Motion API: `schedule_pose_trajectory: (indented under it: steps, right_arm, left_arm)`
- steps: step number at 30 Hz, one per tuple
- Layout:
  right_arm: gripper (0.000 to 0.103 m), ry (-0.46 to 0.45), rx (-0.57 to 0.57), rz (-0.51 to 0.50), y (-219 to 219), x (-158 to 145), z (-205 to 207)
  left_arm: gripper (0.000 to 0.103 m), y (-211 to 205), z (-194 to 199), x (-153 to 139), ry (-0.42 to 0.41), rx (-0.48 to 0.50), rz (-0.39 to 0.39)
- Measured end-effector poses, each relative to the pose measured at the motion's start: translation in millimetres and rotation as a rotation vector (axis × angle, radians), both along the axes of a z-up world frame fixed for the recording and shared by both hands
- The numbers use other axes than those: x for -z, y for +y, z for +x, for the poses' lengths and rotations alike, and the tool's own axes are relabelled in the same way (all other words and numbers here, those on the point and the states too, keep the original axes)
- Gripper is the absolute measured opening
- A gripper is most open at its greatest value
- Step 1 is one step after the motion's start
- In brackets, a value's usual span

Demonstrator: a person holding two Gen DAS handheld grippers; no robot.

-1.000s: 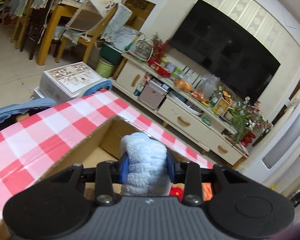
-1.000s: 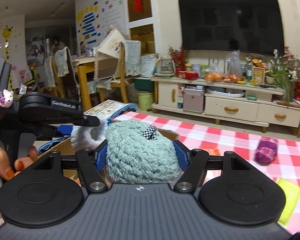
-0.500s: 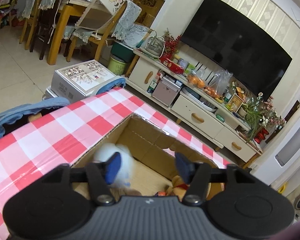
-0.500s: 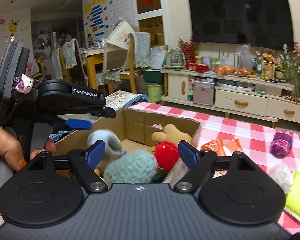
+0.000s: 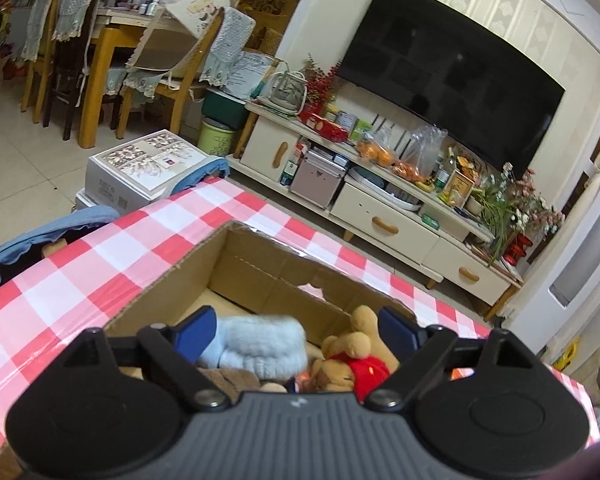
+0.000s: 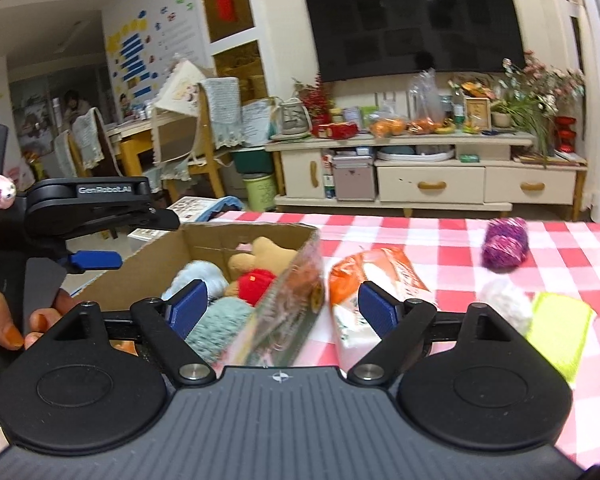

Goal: Organize soft objects
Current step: 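Move both open grippers back over the remaining table items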

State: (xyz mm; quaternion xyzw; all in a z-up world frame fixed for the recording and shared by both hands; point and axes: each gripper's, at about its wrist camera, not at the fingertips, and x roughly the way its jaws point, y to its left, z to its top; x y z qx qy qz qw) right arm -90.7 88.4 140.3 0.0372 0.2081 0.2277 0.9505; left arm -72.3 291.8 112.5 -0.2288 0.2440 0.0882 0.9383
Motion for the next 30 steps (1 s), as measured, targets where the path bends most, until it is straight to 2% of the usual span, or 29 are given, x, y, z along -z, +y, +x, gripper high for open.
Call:
schedule_pose_trajectory:
  steps: [12,15,22,30]
  right_arm:
    - [0.103,0.020,0.034,-0.009,-12,9,-10]
    - [0.103,0.013,0.044,-0.015,-15,8,-13]
    - [0.103,0.013,0.074,-0.016,-30,12,-18]
    - [0.103,0.022,0.138,-0.026,-55,21,-22]
  left_arm:
    - [0.089,-29,4,0,0.022,0.070,0.053]
    - [0.098,-36,4,0,0.025,0.088,0.064]
    - [0.098,-57,2,-4,0.007,0.110,0.124]
    - [0.102,-82,-1,-4,-0.009,0.144,0.147]
